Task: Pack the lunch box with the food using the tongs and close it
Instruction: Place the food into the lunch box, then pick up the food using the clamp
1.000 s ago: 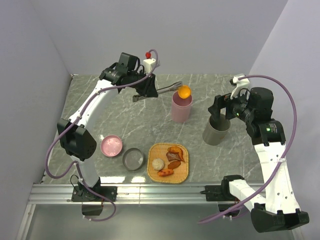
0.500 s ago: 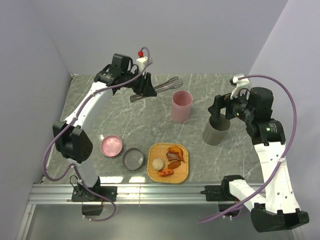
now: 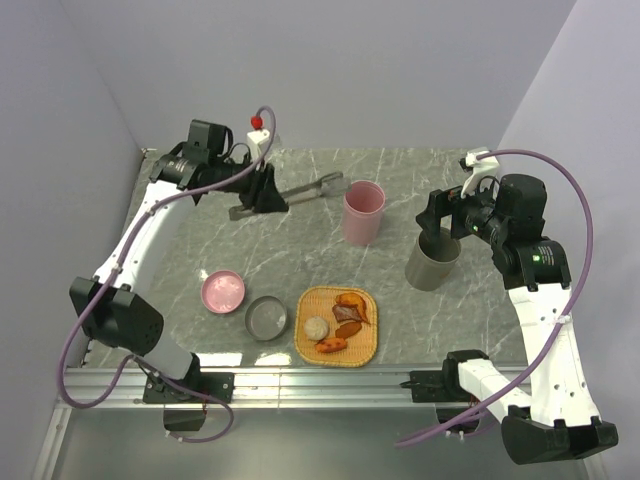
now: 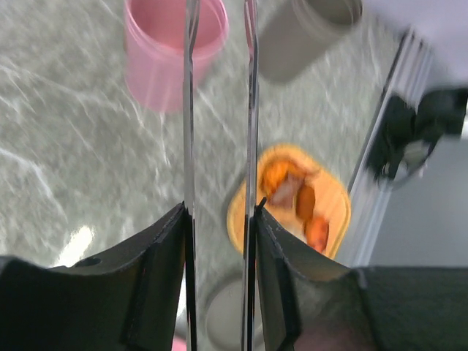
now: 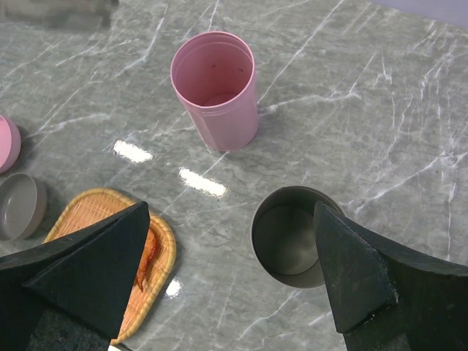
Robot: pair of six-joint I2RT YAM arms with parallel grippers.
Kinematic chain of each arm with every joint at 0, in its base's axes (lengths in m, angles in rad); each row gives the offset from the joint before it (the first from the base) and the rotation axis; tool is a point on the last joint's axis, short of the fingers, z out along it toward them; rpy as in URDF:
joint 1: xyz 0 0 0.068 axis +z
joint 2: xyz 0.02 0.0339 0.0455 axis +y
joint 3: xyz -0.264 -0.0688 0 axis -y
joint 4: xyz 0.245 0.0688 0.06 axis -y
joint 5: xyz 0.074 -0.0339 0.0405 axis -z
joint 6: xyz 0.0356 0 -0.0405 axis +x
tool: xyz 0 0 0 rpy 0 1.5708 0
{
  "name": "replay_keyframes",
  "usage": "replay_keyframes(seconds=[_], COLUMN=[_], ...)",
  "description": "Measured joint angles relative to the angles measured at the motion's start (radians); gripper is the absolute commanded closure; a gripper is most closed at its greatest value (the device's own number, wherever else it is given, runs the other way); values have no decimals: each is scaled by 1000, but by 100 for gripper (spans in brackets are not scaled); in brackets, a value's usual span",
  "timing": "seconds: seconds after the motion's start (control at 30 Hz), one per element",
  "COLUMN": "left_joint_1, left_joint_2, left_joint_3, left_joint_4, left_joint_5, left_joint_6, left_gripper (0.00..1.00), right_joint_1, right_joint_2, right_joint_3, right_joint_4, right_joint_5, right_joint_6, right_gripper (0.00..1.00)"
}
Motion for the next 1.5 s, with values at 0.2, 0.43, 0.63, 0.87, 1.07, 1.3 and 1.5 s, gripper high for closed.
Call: replay_keyframes(seconds=[0.2, 0.43, 0.63, 0.87, 1.07, 1.3, 1.5], left_joint_1=[5, -1, -87, -186, -269, -362, -408], left_joint_2=[-148, -360, -489, -524, -511, -486, -455], left_joint_3=[-206, -425, -583, -661, -668, -686, -702], left_joint_4=[-174, -327, -361, -349, -312, -276, -242], left_joint_5=[-20, -105, -203, -289, -332, -373, -402], left_joint_6=[282, 562, 683, 711, 710, 707, 701], left_gripper=[52, 50, 46, 41, 40, 40, 40], right_joint_1=[0, 0, 0, 0, 0, 0, 0], right_joint_2=[0, 0, 4, 14, 14, 14, 14], right_joint_3=[0, 0, 0, 0, 0, -1, -1], right_joint_4=[-1, -1, -1, -2, -2, -2, -2], right_joint_5=[-4, -8, -8, -12, -12, -12, -12], right_joint_6=[0, 0, 0, 0, -1, -4, -4], right_gripper=[0, 0, 0, 0, 0, 0, 0])
